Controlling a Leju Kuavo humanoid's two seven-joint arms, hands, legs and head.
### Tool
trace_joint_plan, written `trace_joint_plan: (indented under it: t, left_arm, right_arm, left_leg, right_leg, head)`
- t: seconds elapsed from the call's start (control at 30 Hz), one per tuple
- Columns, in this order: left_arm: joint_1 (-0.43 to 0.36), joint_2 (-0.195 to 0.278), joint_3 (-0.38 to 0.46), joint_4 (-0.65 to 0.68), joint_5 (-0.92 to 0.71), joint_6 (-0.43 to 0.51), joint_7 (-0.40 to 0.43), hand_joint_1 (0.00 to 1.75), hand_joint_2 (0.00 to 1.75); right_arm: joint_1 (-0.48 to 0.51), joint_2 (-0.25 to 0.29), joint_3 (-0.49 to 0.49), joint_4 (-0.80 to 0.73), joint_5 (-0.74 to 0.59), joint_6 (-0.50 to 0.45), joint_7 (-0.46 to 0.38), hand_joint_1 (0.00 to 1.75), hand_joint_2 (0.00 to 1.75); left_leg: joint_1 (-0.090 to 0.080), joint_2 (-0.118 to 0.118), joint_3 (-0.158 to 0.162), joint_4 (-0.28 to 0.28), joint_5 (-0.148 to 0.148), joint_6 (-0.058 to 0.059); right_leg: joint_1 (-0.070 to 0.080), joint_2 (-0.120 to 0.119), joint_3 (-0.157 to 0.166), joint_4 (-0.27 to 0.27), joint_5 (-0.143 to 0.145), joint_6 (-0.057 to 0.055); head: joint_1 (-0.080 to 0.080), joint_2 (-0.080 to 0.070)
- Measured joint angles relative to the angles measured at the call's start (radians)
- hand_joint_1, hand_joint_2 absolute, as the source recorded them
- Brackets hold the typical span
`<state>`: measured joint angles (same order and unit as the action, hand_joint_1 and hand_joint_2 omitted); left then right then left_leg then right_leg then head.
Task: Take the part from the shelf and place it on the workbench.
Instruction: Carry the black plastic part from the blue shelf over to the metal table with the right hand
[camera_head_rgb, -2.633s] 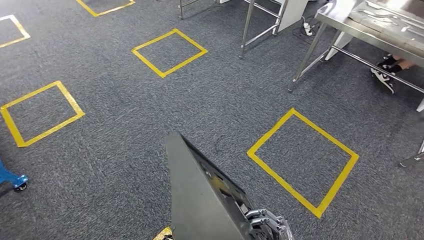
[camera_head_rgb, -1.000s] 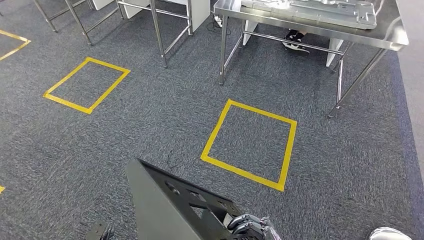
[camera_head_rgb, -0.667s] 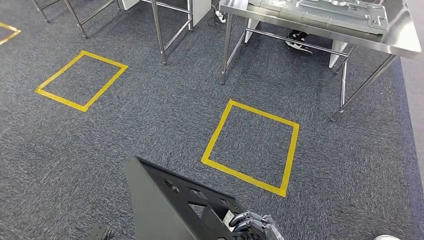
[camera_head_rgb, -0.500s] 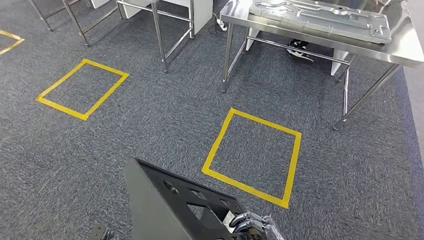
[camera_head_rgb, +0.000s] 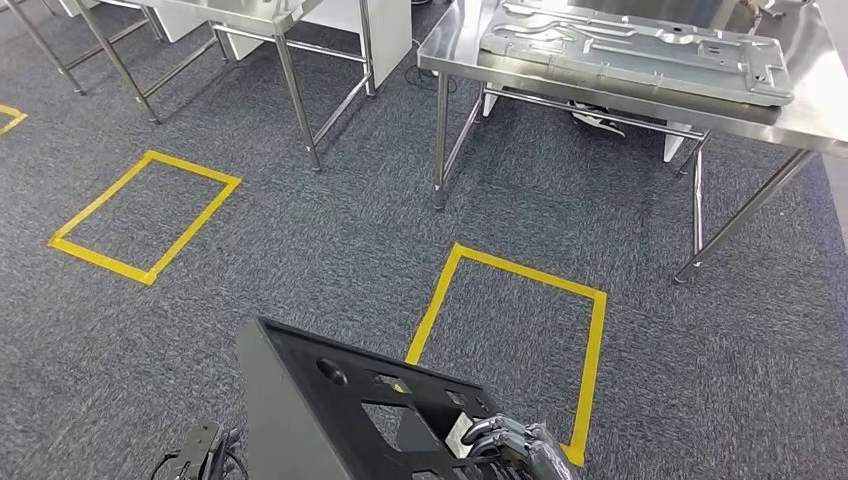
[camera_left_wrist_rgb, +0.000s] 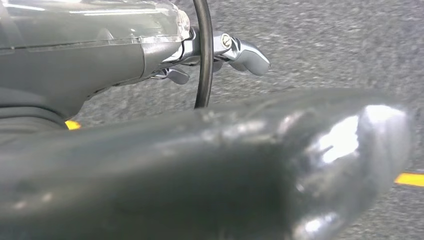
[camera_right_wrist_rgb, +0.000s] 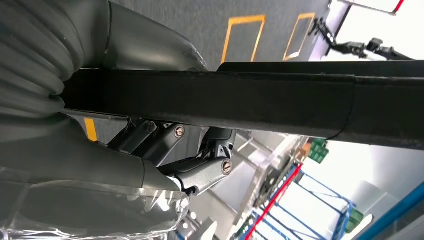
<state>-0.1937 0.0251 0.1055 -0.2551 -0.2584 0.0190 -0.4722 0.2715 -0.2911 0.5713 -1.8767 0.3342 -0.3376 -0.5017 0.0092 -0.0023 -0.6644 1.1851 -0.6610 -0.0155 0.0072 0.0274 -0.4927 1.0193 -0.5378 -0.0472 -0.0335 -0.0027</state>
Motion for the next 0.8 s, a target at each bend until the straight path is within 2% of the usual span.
trace_joint_plan:
  t: [0.07, 0.1, 0.13, 0.2, 0.23, 0.27, 0.3, 0.33, 0.37, 0.4, 0.43, 0.47, 0.5, 0.53, 0.57, 0.6, 0.63, 0.7, 0.73, 0.8]
  left_arm:
    - [0.006, 0.000, 0.007, 0.000, -0.003, -0.001, -0.002, 0.00, 0.00]
    - [0.009, 0.000, 0.011, 0.000, -0.004, -0.002, -0.002, 0.00, 0.00]
    - [0.008, -0.001, 0.013, -0.001, -0.005, -0.002, -0.004, 0.00, 0.00]
    - [-0.003, -0.004, 0.016, -0.002, -0.008, -0.002, -0.007, 0.00, 0.00]
    - [-0.009, -0.006, 0.018, -0.002, -0.010, -0.003, -0.009, 0.00, 0.00]
    - [-0.012, -0.007, 0.021, -0.002, -0.013, -0.004, -0.011, 0.00, 0.00]
    - [-0.011, -0.007, 0.025, -0.002, -0.017, -0.006, -0.013, 0.00, 0.00]
    - [-0.010, -0.007, 0.030, -0.002, -0.021, -0.008, -0.015, 0.00, 0.00]
    - [-0.008, -0.007, 0.034, -0.002, -0.024, -0.010, -0.016, 0.00, 0.00]
    - [-0.007, -0.007, 0.038, -0.002, -0.026, -0.012, -0.017, 0.00, 0.00]
    - [-0.007, -0.008, 0.041, -0.002, -0.027, -0.014, -0.018, 0.00, 0.00]
    - [-0.006, -0.009, 0.042, -0.002, -0.027, -0.015, -0.019, 0.00, 0.00]
    - [-0.005, -0.010, 0.043, -0.002, -0.027, -0.015, -0.020, 0.00, 0.00]
    - [-0.004, -0.011, 0.044, -0.002, -0.028, -0.015, -0.021, 0.00, 0.00]
    - [-0.003, -0.012, 0.045, -0.002, -0.028, -0.016, -0.022, 0.00, 0.00]
    - [-0.001, -0.013, 0.047, -0.002, -0.027, -0.016, -0.023, 0.00, 0.00]
    - [0.000, -0.014, 0.048, -0.002, -0.027, -0.016, -0.024, 0.00, 0.00]
    - [0.001, -0.014, 0.049, -0.002, -0.027, -0.016, -0.026, 0.00, 0.00]
    - [0.000, -0.015, 0.049, -0.002, -0.027, -0.016, -0.026, 0.00, 0.00]
    - [-0.001, -0.015, 0.050, -0.002, -0.027, -0.016, -0.026, 0.00, 0.00]
  right_arm:
    - [0.003, 0.000, -0.007, -0.001, 0.005, -0.005, 0.002, 1.75, 1.75]
    - [0.005, 0.000, -0.010, -0.003, 0.008, -0.006, 0.003, 1.75, 1.75]
    - [0.005, 0.000, -0.013, -0.006, 0.010, -0.007, 0.004, 1.75, 1.75]
    - [0.006, 0.000, -0.020, -0.013, 0.015, -0.009, 0.005, 1.75, 1.75]
    - [0.007, 0.000, -0.025, -0.016, 0.014, -0.009, 0.004, 1.75, 1.75]
    - [0.007, 0.002, -0.029, -0.019, 0.010, -0.006, 0.002, 1.75, 1.75]
    - [0.007, 0.003, -0.034, -0.020, 0.005, -0.001, 0.001, 1.75, 1.75]
    - [0.008, 0.004, -0.037, -0.021, -0.002, 0.005, 0.000, 1.75, 1.75]
    - [0.008, 0.005, -0.040, -0.021, -0.007, 0.010, -0.001, 1.75, 1.75]
    - [0.008, 0.006, -0.042, -0.021, -0.010, 0.013, -0.001, 1.75, 1.75]
    - [0.009, 0.006, -0.045, -0.021, -0.012, 0.014, -0.001, 1.75, 1.75]
    - [0.009, 0.006, -0.047, -0.021, -0.013, 0.014, -0.001, 1.75, 1.75]
    - [0.009, 0.006, -0.050, -0.022, -0.014, 0.014, -0.001, 1.75, 1.75]
    - [0.009, 0.006, -0.051, -0.023, -0.014, 0.014, -0.001, 1.75, 1.75]
    - [0.008, 0.006, -0.053, -0.024, -0.014, 0.014, -0.002, 1.75, 1.75]
    - [0.008, 0.007, -0.054, -0.026, -0.014, 0.014, -0.002, 1.75, 1.75]
    - [0.009, 0.008, -0.055, -0.028, -0.014, 0.014, -0.002, 1.75, 1.75]
    - [0.011, 0.008, -0.056, -0.032, -0.014, 0.014, -0.003, 1.75, 1.75]
    - [0.011, 0.008, -0.057, -0.034, -0.014, 0.014, -0.003, 1.75, 1.75]
    - [0.010, 0.007, -0.057, -0.035, -0.014, 0.014, -0.003, 1.75, 1.75]
  left_leg:
    - [-0.009, -0.002, -0.020, -0.083, 0.174, 0.014]
    - [-0.012, -0.004, -0.019, -0.105, 0.232, 0.021]
    - [-0.013, -0.005, -0.012, -0.113, 0.246, 0.027]
    - [-0.008, -0.006, 0.014, -0.127, 0.243, 0.039]
    - [-0.005, -0.004, 0.028, -0.137, 0.240, 0.044]
    - [-0.003, -0.003, 0.043, -0.147, 0.236, 0.047]
    - [-0.003, 0.000, 0.056, -0.155, 0.229, 0.050]
    - [-0.002, 0.005, 0.068, -0.159, 0.221, 0.051]
    - [-0.002, 0.008, 0.080, -0.161, 0.211, 0.051]
    - [-0.002, 0.013, 0.092, -0.162, 0.201, 0.051]
    - [-0.001, 0.019, 0.106, -0.162, 0.190, 0.050]
    - [-0.001, 0.025, 0.121, -0.162, 0.178, 0.048]
    - [-0.001, 0.033, 0.134, -0.164, 0.168, 0.045]
    - [-0.001, 0.040, 0.149, -0.164, 0.158, 0.041]
    - [-0.002, 0.047, 0.160, -0.166, 0.149, 0.034]
    - [-0.003, 0.055, 0.170, -0.168, 0.142, 0.027]
    - [-0.004, 0.062, 0.178, -0.164, 0.144, 0.018]
    - [-0.004, 0.069, 0.189, -0.150, 0.142, 0.001]
    - [-0.002, 0.059, 0.187, -0.131, 0.130, -0.007]
    - [0.002, 0.031, 0.158, -0.060, 0.065, -0.014]
  right_leg:
    - [0.003, 0.006, 0.031, 0.002, -0.037, 0.008]
    - [0.004, 0.009, 0.045, 0.004, -0.049, 0.013]
    - [0.006, 0.011, 0.055, 0.009, -0.053, 0.019]
    - [0.006, 0.005, 0.045, 0.051, -0.033, 0.030]
    - [0.005, -0.001, 0.020, 0.094, -0.021, 0.036]
    - [0.002, -0.007, -0.013, 0.147, -0.022, 0.043]
    - [-0.002, -0.013, -0.051, 0.197, -0.038, 0.049]
    - [-0.007, -0.017, -0.087, 0.236, -0.070, 0.055]
    - [-0.013, -0.019, -0.117, 0.257, -0.104, 0.059]
    - [-0.017, -0.021, -0.137, 0.257, -0.125, 0.061]
    - [-0.020, -0.024, -0.145, 0.232, -0.120, 0.063]
    - [-0.021, -0.031, -0.141, 0.185, -0.086, 0.062]
    - [-0.020, -0.046, -0.128, 0.123, -0.030, 0.058]
    - [-0.017, -0.064, -0.119, 0.074, 0.011, 0.054]
    - [-0.013, -0.079, -0.113, 0.042, 0.031, 0.048]
    - [-0.008, -0.088, -0.112, 0.026, 0.036, 0.041]
    - [-0.006, -0.082, -0.112, 0.024, 0.028, 0.034]
    - [-0.009, -0.055, -0.097, 0.007, 0.053, 0.020]
    - [-0.011, -0.043, -0.089, 0.001, 0.065, 0.014]
    - [-0.013, -0.026, -0.083, -0.002, 0.073, 0.010]
  head:
    - [0.000, 0.000]
    - [0.000, 0.000]
    - [0.000, 0.000]
    - [0.000, 0.000]
    - [0.000, 0.000]
    - [0.000, 0.000]
    - [0.000, 0.000]
    - [0.000, 0.000]
    - [0.000, 0.000]
    - [0.000, 0.000]
    - [0.000, 0.000]
    - [0.000, 0.000]
    - [0.000, 0.000]
    - [0.000, 0.000]
    - [0.001, 0.000]
    - [0.002, 0.000]
    - [0.002, 0.000]
    - [0.002, 0.000]
    - [0.002, 0.000]
    - [0.002, 0.000]
